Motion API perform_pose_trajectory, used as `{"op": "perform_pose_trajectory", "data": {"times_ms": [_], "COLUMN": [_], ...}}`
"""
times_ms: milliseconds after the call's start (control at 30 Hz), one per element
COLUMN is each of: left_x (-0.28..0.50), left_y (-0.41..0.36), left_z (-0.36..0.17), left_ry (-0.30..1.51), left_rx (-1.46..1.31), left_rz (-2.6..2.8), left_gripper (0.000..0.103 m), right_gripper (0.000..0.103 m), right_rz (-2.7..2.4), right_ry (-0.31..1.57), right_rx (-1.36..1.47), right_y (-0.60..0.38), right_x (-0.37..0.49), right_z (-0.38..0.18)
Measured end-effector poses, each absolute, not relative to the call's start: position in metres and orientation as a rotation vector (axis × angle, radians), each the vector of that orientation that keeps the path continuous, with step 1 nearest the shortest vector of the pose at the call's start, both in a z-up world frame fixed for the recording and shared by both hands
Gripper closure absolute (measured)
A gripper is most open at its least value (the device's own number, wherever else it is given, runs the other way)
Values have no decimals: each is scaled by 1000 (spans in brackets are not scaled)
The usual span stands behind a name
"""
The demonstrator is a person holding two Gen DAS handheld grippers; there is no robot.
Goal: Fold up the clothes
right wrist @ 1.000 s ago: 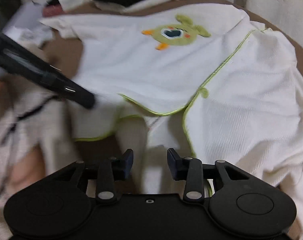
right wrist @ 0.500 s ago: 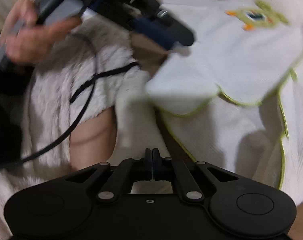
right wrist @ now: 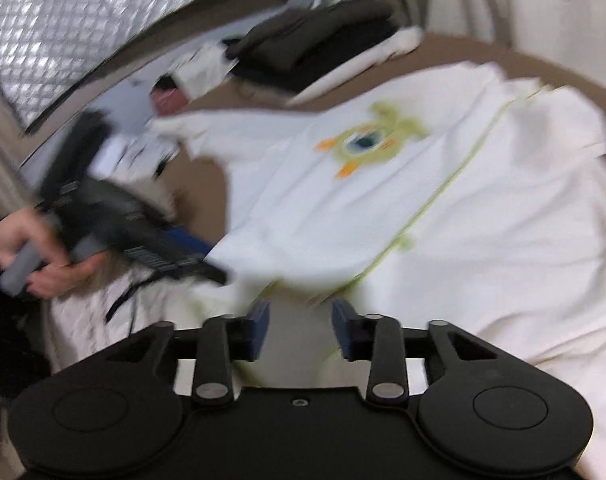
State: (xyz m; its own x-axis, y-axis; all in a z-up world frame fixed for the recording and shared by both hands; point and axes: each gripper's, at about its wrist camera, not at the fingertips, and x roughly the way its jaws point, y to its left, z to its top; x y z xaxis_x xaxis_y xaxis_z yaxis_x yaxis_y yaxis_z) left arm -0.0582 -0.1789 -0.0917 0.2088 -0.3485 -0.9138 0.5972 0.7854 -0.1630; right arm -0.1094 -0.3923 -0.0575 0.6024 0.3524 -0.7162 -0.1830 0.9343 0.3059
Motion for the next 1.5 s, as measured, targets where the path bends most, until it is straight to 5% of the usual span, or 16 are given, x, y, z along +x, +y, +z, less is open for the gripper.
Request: {"op": "perform_pose_trajectory", "data": {"times_ms": [133,400,633,867,1167,1233,1267,1300,1367,1500], "left_x": [-33,80,154,213,249,244,241,237,225,180], "left_y": [-172,-223,-294,-351,-356,-362,-366,-370,-376,-368], "left_z": [-60,-52,-82,-109,-170,-169,-167,-165,-156,-129], "left_ry": [1046,820,729,652,1008,960,938,915,859,770], "left_rx": [79,37,95,117,-235,-191,-163,-135,-78,-73], "left_rz": [-708,-595,-581,-438,-567,-591,-624,-656,-693,-822], "left_gripper": [44,33,30,11,10,20,59,77,89,90], "right_gripper": [41,40,40,39,33,33,33,33,33,33], "right_rz": [187,57,-94,-298,-178,-181,-182,-183,-186,-184], "right_ry": [825,774,749,695,579,583,585,586,590,585], "right_rx": [235,467,673,687,790,795,798,800,805,822], "right_y": [-438,-531,-589,-632,-661,-663,-664,-665,-668,-672], "right_x": [-87,-3,41,51,66,65,64,64,63,59], "right_z": [-33,-18,-64,-118,-150,-153,-154,-156,-159,-161]}}
